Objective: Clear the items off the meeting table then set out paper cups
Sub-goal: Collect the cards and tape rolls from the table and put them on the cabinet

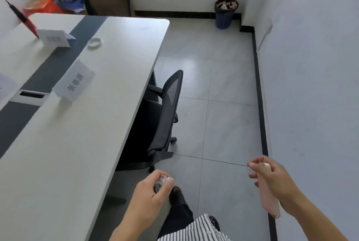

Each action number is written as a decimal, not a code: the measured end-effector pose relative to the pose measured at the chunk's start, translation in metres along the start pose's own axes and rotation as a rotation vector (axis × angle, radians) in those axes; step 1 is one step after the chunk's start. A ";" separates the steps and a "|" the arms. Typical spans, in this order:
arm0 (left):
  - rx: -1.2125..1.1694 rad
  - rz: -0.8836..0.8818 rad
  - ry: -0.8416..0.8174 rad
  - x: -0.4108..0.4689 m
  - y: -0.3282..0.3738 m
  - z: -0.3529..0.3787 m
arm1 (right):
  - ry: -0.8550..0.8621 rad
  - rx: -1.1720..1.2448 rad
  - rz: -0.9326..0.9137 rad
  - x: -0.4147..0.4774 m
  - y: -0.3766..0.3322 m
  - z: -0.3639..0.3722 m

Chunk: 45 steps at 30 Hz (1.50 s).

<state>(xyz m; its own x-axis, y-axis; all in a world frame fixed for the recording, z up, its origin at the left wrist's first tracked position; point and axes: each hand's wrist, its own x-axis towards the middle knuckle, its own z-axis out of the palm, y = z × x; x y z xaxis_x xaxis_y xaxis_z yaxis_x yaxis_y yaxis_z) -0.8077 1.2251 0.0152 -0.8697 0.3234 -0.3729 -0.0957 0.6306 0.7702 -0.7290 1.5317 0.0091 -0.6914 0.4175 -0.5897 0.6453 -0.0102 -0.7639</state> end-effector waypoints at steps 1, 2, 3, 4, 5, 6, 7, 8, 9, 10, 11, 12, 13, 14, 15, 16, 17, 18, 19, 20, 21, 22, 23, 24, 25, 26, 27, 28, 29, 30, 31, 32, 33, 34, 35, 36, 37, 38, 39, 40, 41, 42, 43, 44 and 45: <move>0.012 0.002 -0.009 0.014 0.005 0.001 | 0.018 0.014 0.000 0.009 -0.004 -0.007; 0.019 0.006 -0.015 0.029 0.011 0.002 | 0.033 0.025 0.001 0.018 -0.008 -0.013; 0.025 0.018 -0.021 0.048 0.017 0.004 | 0.046 0.033 0.004 0.030 -0.012 -0.019; 0.030 0.027 -0.022 0.066 0.024 0.004 | 0.052 0.038 0.011 0.040 -0.017 -0.024; 0.027 0.036 -0.020 0.082 0.031 0.005 | 0.055 0.038 0.019 0.049 -0.022 -0.027; 0.017 0.046 -0.024 0.105 0.041 0.007 | 0.063 0.035 0.020 0.061 -0.030 -0.032; 0.014 0.056 -0.030 0.128 0.050 0.009 | 0.068 0.025 0.016 0.073 -0.039 -0.037; 0.020 0.067 -0.035 0.151 0.060 0.011 | 0.079 0.015 0.011 0.085 -0.049 -0.043; 0.031 0.081 -0.046 0.175 0.072 0.012 | 0.098 0.005 0.008 0.097 -0.061 -0.050; 0.039 0.102 -0.062 0.197 0.086 0.013 | 0.117 -0.002 0.006 0.108 -0.075 -0.057; 0.039 0.127 -0.082 0.216 0.101 0.013 | 0.127 -0.005 -0.002 0.116 -0.089 -0.063; 0.037 0.150 -0.104 0.235 0.116 0.013 | 0.133 -0.006 -0.021 0.126 -0.103 -0.070; 0.040 0.175 -0.130 0.258 0.132 0.011 | 0.143 -0.005 -0.041 0.138 -0.119 -0.078; 0.056 0.203 -0.152 0.278 0.148 0.010 | 0.156 -0.007 -0.060 0.149 -0.134 -0.085; 0.082 0.232 -0.167 0.297 0.163 0.008 | 0.172 -0.012 -0.075 0.160 -0.145 -0.092; 0.106 0.258 -0.179 0.315 0.176 0.007 | 0.183 -0.016 -0.086 0.171 -0.154 -0.098; 0.113 0.275 -0.184 0.333 0.187 0.006 | 0.188 -0.016 -0.088 0.183 -0.162 -0.103; 0.110 0.277 -0.180 0.349 0.197 0.006 | 0.185 -0.014 -0.081 0.195 -0.167 -0.107; 0.109 0.271 -0.173 0.365 0.203 0.007 | 0.173 -0.014 -0.065 0.208 -0.171 -0.111; 0.110 0.264 -0.167 0.380 0.208 0.008 | 0.161 -0.014 -0.046 0.222 -0.174 -0.116; 0.114 0.254 -0.164 0.393 0.212 0.010 | 0.152 -0.014 -0.031 0.236 -0.179 -0.121; 0.120 0.235 -0.164 0.407 0.215 0.013 | 0.148 -0.017 -0.022 0.253 -0.185 -0.127; 0.123 0.210 -0.159 0.422 0.218 0.016 | 0.144 -0.024 -0.017 0.273 -0.191 -0.137; 0.123 0.185 -0.146 0.438 0.222 0.021 | 0.139 -0.034 -0.018 0.296 -0.200 -0.147; 0.124 0.165 -0.128 0.453 0.226 0.025 | 0.136 -0.048 -0.028 0.320 -0.211 -0.157; 0.121 0.147 -0.110 0.467 0.232 0.029 | 0.130 -0.063 -0.045 0.345 -0.223 -0.167; 0.110 0.127 -0.090 0.482 0.239 0.033 | 0.117 -0.078 -0.065 0.371 -0.237 -0.177; 0.092 0.107 -0.068 0.497 0.247 0.036 | 0.099 -0.094 -0.088 0.396 -0.252 -0.186; 0.075 0.093 -0.047 0.511 0.257 0.038 | 0.079 -0.116 -0.110 0.420 -0.269 -0.193; 0.062 0.081 -0.030 0.523 0.267 0.038 | 0.056 -0.141 -0.130 0.442 -0.286 -0.199; 0.050 0.074 -0.010 0.536 0.278 0.037 | 0.026 -0.166 -0.152 0.464 -0.305 -0.202; 0.040 0.071 0.015 0.547 0.288 0.034 | -0.010 -0.190 -0.174 0.485 -0.325 -0.205; 0.030 0.066 0.047 0.558 0.295 0.032 | -0.044 -0.218 -0.189 0.505 -0.344 -0.206; 0.013 0.051 0.087 0.567 0.300 0.028 | -0.084 -0.256 -0.201 0.524 -0.363 -0.205; -0.014 0.028 0.129 0.573 0.302 0.025 | -0.124 -0.296 -0.216 0.541 -0.381 -0.200; -0.048 -0.002 0.166 0.578 0.301 0.021 | -0.163 -0.322 -0.234 0.555 -0.396 -0.195; -0.094 -0.046 0.196 0.584 0.297 0.018 | -0.199 -0.344 -0.251 0.571 -0.411 -0.187; -0.146 -0.097 0.214 0.590 0.292 0.014 | -0.230 -0.368 -0.269 0.585 -0.425 -0.177; -0.196 -0.145 0.229 0.596 0.287 0.011 | -0.262 -0.394 -0.281 0.599 -0.437 -0.166; -0.240 -0.187 0.245 0.603 0.280 0.006 | -0.299 -0.419 -0.283 0.612 -0.449 -0.154; -0.281 -0.225 0.266 0.612 0.272 0.001 | -0.337 -0.440 -0.275 0.626 -0.460 -0.140; -0.314 -0.257 0.291 0.623 0.266 -0.005 | -0.371 -0.457 -0.269 0.640 -0.471 -0.126; -0.337 -0.279 0.321 0.635 0.260 -0.013 | -0.395 -0.471 -0.266 0.653 -0.481 -0.112; -0.351 -0.297 0.354 0.649 0.255 -0.022 | -0.413 -0.480 -0.265 0.665 -0.492 -0.098; -0.348 -0.307 0.392 0.664 0.251 -0.032 | -0.426 -0.485 -0.269 0.676 -0.504 -0.083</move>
<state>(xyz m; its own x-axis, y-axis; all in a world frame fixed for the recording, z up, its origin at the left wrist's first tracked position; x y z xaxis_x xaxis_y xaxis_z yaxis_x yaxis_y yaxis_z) -1.4246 1.5758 -0.0226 -0.8843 -0.1622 -0.4378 -0.4660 0.3649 0.8060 -1.4952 1.8949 0.0175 -0.8510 -0.0452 -0.5233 0.4371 0.4914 -0.7533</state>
